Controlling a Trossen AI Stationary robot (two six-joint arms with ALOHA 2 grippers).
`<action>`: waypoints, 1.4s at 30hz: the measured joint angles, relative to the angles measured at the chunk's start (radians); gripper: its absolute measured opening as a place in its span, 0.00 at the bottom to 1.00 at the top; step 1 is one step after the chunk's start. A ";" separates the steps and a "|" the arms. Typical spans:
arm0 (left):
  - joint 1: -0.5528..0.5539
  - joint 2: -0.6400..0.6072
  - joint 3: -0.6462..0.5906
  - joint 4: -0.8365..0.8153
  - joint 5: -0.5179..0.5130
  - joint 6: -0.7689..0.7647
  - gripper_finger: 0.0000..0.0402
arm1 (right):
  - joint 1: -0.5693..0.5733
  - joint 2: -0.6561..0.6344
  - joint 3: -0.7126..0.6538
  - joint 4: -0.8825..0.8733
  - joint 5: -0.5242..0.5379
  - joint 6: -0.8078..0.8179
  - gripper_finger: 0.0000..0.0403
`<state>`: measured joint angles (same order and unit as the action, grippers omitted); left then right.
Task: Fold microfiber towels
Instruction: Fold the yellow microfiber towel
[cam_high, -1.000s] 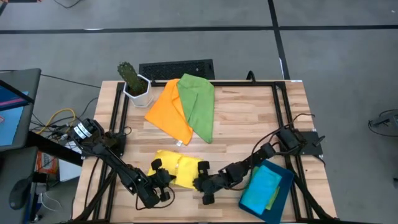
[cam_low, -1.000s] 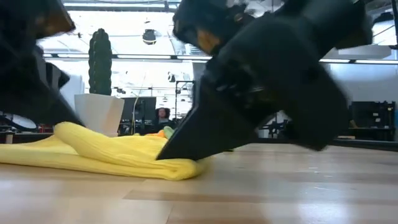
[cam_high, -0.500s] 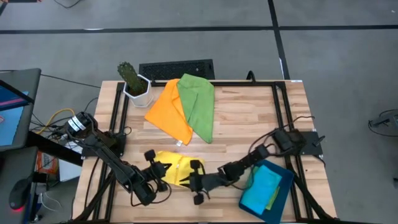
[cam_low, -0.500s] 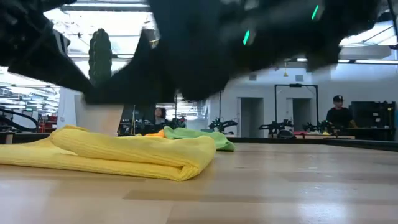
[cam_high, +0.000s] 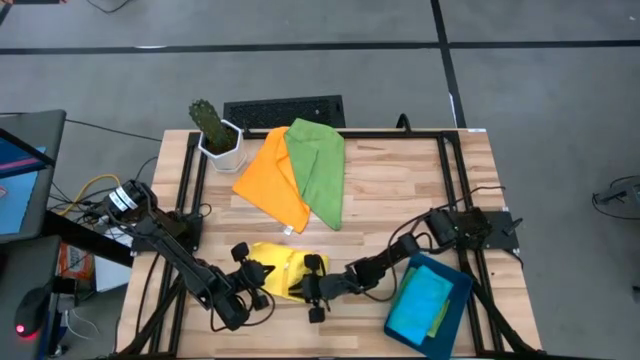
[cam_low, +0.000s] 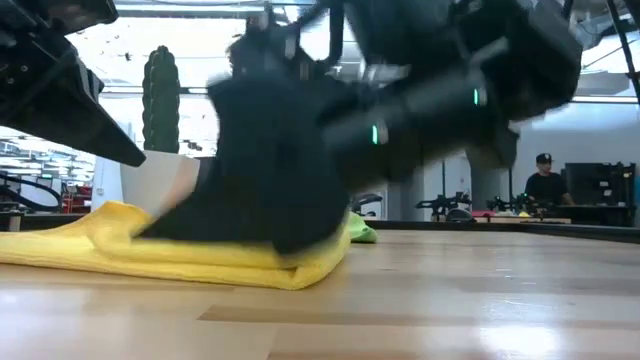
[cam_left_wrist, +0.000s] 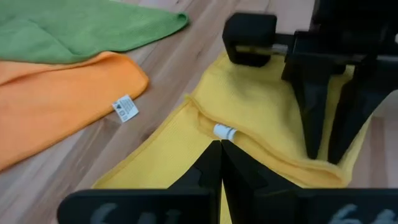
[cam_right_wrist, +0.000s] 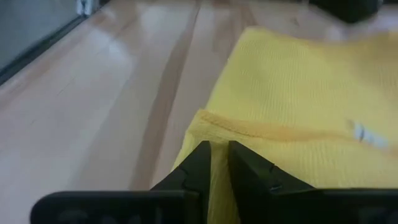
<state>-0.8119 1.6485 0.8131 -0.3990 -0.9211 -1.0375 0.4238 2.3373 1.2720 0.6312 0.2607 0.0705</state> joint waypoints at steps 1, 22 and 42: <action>-0.001 0.000 0.000 0.012 0.000 0.005 0.00 | 0.002 -0.014 0.001 0.003 0.003 -0.021 0.20; -0.010 0.000 0.000 0.094 -0.063 0.013 0.00 | -0.104 -0.094 -0.157 -0.005 0.142 0.011 0.20; 0.042 0.236 0.005 0.693 0.070 0.325 0.00 | 0.012 -0.174 -0.278 -0.047 0.394 0.161 0.20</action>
<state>-0.7697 1.8842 0.8184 0.2945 -0.8512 -0.7128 0.4356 2.1637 0.9935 0.5840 0.6548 0.2313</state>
